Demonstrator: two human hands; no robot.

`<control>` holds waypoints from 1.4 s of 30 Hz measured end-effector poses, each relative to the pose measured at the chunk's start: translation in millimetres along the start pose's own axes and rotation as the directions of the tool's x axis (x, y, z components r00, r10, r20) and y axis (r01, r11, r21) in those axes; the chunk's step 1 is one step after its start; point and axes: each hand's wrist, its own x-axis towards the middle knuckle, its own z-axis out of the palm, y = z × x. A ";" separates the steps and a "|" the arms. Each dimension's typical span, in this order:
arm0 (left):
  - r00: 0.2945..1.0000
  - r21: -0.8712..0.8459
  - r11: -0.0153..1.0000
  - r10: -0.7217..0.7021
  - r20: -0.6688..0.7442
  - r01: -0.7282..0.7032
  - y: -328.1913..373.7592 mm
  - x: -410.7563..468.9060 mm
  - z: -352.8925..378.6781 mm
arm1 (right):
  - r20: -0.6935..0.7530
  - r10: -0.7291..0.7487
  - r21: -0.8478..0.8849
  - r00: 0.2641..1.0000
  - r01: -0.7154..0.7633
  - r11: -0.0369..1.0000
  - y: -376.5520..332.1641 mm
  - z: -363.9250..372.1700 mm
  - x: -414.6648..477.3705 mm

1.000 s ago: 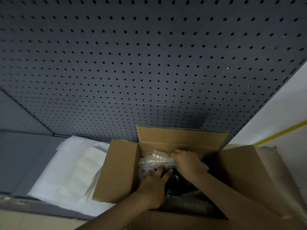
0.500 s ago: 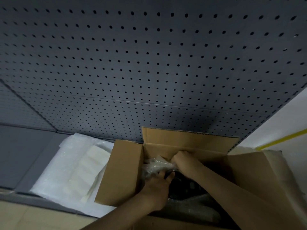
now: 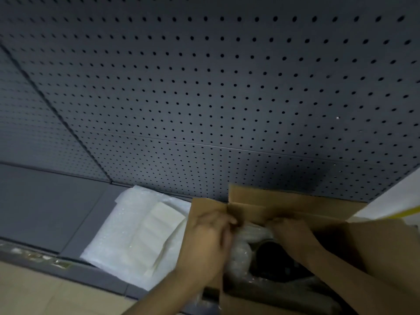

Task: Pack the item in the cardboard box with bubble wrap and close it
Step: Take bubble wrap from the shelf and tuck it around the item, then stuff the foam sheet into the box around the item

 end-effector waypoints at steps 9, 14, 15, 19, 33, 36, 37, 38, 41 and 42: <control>0.858 0.113 0.863 -0.503 0.102 0.493 -239.0 -2.8 -29.9 | -0.313 0.361 0.249 0.879 -0.291 0.924 -57.4 -43.6 -16.8; 0.794 0.243 0.847 -0.529 0.299 0.473 -280.4 -9.4 -13.3 | -0.523 0.495 0.423 0.694 -0.293 0.857 -135.9 -68.6 -21.0; 0.781 0.234 0.837 -0.546 0.302 0.495 -279.7 -8.6 -12.6 | -0.540 0.515 0.446 0.666 -0.293 0.846 -149.7 -71.6 -21.1; 0.703 0.282 0.779 -0.627 0.335 0.560 -283.3 -7.4 -8.3 | -0.594 0.528 0.512 0.607 -0.220 0.830 -197.8 -76.9 -19.2; 0.617 -0.085 0.664 -0.628 0.474 0.743 -259.6 -8.2 -37.0 | -0.590 0.350 0.496 0.727 -0.016 0.868 -253.7 -79.0 10.9; 0.711 -0.419 0.578 -0.515 0.479 0.701 -246.7 -7.3 -85.8 | -0.461 0.421 0.605 0.781 -0.070 0.793 -258.3 -78.2 14.1; 0.746 -0.504 0.550 -0.487 0.454 0.666 -242.9 -4.6 -104.8 | -0.410 0.470 0.659 0.781 -0.103 0.745 -259.8 -80.8 17.0; 0.772 -0.588 0.503 -0.455 0.443 0.634 -239.1 -0.8 -123.7 | -0.352 0.515 0.720 0.782 -0.126 0.682 -260.7 -83.5 21.2; 0.834 -0.757 0.351 -0.261 0.486 0.551 -228.2 7.4 -174.2 | 0.022 0.442 0.969 0.897 -0.128 0.212 -266.2 -104.7 31.6; 0.850 -0.776 0.348 -0.183 0.494 0.526 -223.0 8.6 -185.9 | 0.144 0.305 0.988 0.941 -0.152 0.004 -268.6 -113.4 33.2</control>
